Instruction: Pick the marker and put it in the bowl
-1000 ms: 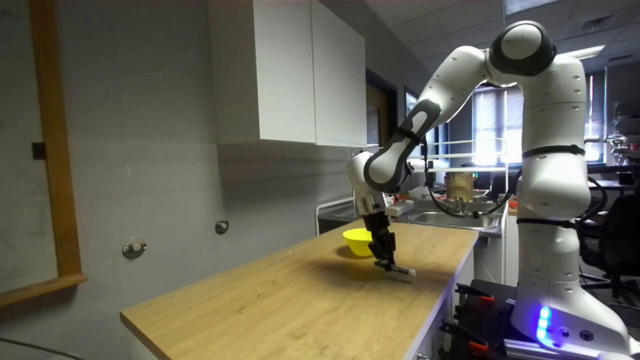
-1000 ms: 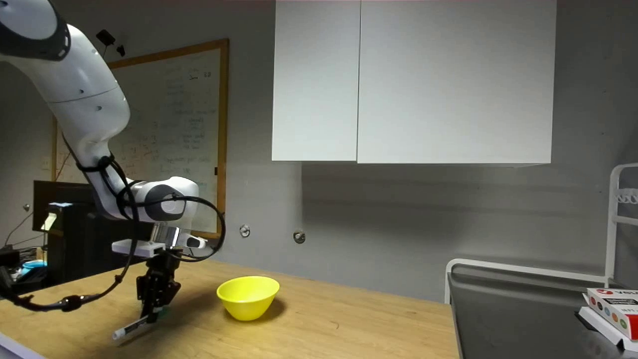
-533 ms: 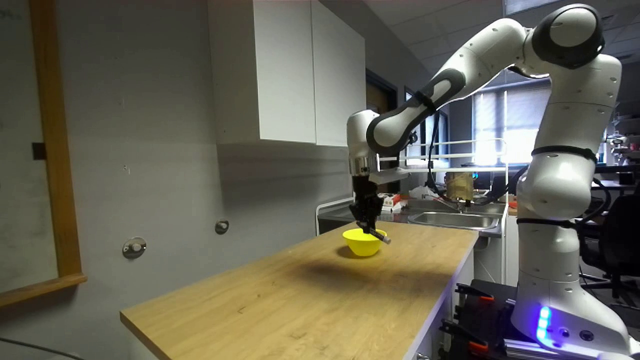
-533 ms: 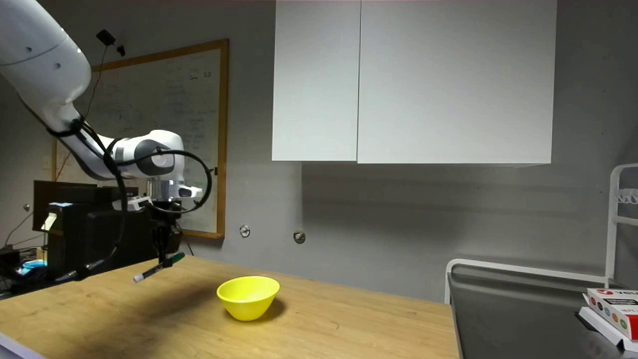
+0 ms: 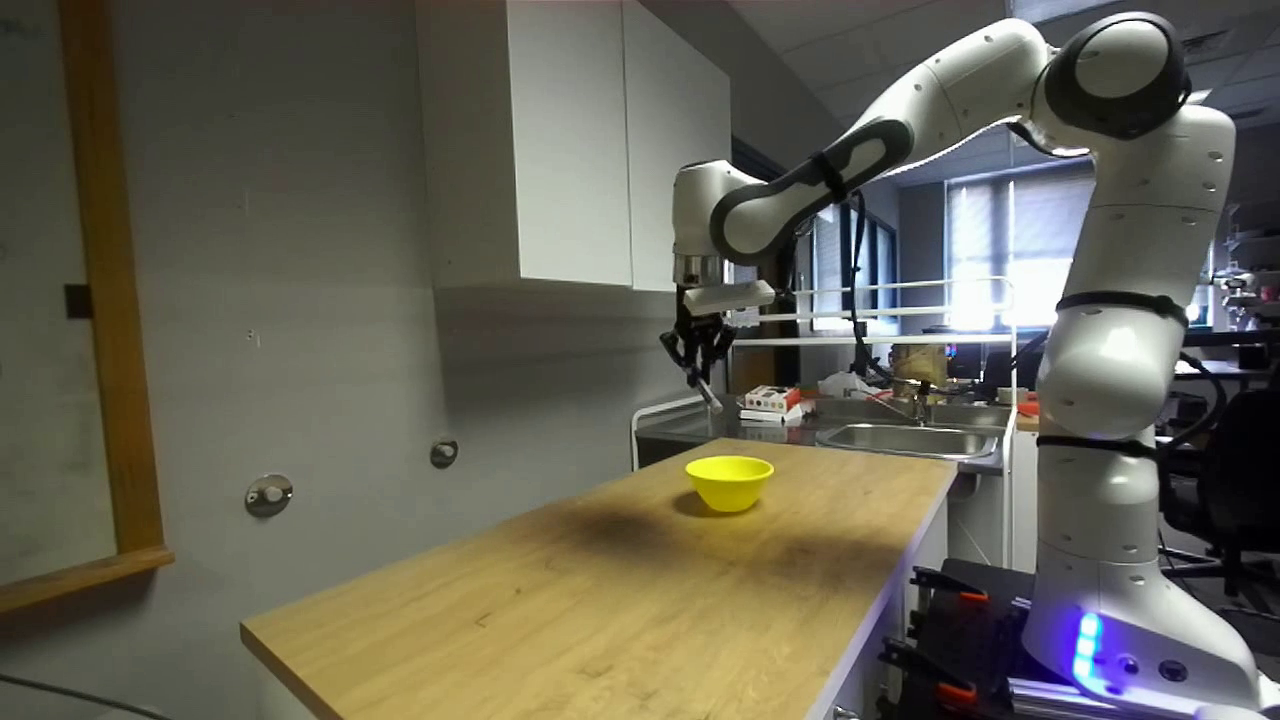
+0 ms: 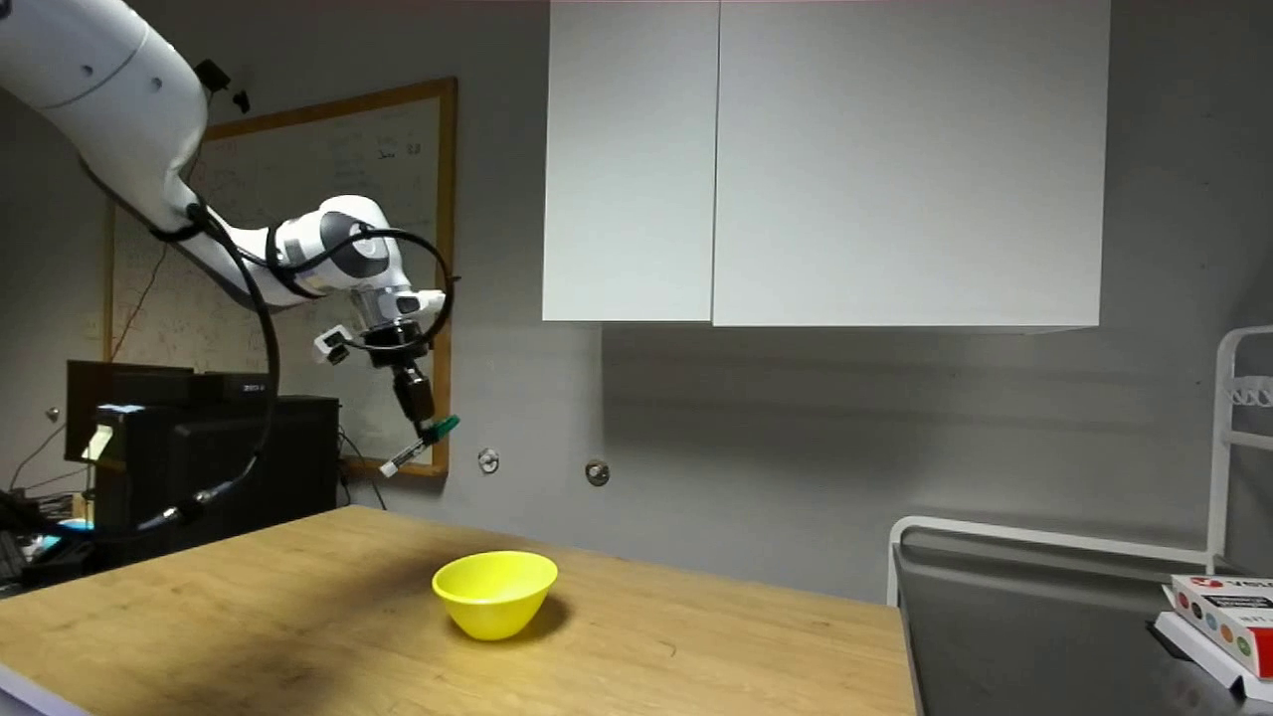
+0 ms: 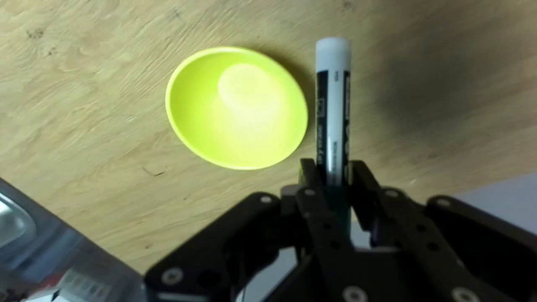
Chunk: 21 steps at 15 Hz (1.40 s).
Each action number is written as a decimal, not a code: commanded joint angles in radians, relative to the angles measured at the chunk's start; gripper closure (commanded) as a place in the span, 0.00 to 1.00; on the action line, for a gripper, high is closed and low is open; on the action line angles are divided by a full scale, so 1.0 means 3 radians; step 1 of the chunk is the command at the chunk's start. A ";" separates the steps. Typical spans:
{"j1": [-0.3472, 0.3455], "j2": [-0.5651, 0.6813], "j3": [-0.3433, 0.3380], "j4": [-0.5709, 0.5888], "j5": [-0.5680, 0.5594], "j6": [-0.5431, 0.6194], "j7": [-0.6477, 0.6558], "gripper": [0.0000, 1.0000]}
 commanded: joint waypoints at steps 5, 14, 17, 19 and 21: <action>-0.0102 0.0820 -0.0282 0.0809 -0.0588 -0.0372 0.0726 0.85; 0.0076 0.1715 -0.0721 0.1171 -0.0558 -0.0310 0.0872 0.85; 0.0127 0.1868 -0.0843 0.1145 -0.0543 -0.0281 0.0867 0.85; 0.0146 0.1912 -0.0913 0.1106 -0.0539 -0.0264 0.0862 0.85; 0.0156 0.1930 -0.0970 0.1074 -0.0538 -0.0248 0.0858 0.85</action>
